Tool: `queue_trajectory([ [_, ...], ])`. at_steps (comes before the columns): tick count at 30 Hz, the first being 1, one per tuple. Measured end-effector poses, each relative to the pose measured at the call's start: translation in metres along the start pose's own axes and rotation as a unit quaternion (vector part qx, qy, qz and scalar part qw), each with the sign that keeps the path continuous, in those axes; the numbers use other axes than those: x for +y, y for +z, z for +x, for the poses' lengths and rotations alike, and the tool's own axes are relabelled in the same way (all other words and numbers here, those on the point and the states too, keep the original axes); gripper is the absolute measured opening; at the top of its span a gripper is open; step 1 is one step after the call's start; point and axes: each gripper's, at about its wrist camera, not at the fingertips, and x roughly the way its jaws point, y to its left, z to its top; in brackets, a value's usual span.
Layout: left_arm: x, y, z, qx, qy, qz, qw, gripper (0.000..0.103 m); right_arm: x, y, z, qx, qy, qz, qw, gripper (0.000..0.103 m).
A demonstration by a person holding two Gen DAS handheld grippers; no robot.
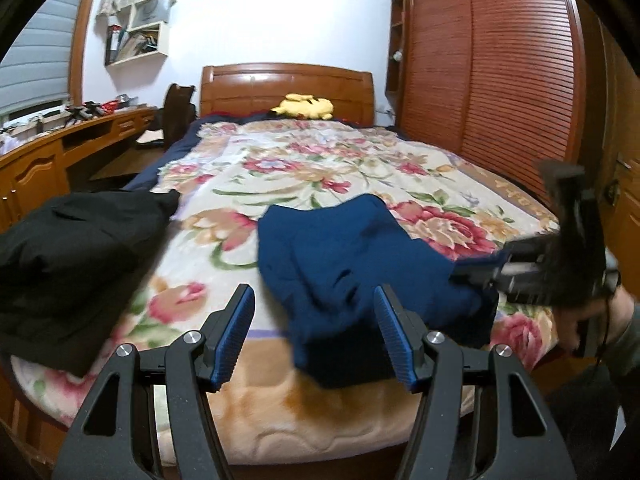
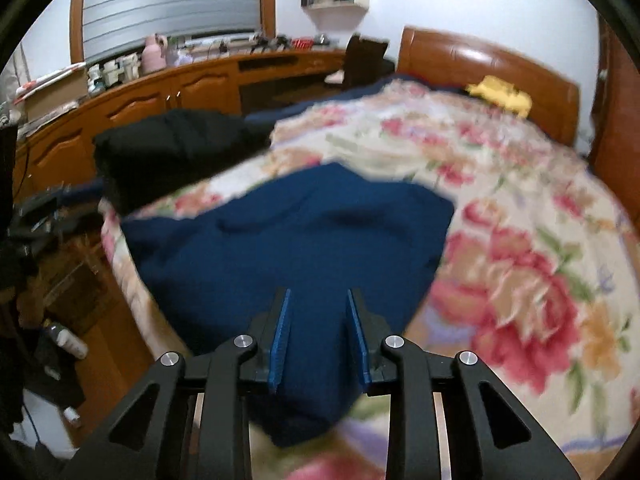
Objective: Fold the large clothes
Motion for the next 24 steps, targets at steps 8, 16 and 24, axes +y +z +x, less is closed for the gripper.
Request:
queue_trajectory([
  [8, -0.007, -0.013, 0.024, 0.034, -0.008, -0.007, 0.9994, 0.063, -0.008, -0.013, 0.034, 0.000, 0.026, 0.025, 0.999, 0.024],
  [16, -0.001, -0.029, 0.040, 0.066, -0.033, -0.024, 0.9970, 0.050, -0.016, -0.015, 0.008, -0.028, -0.003, 0.024, 0.999, 0.026],
  [24, -0.005, -0.031, 0.037, 0.075, -0.020, 0.003, 0.9970, 0.025, -0.013, -0.038, 0.009, 0.006, 0.015, 0.040, 0.999, 0.028],
])
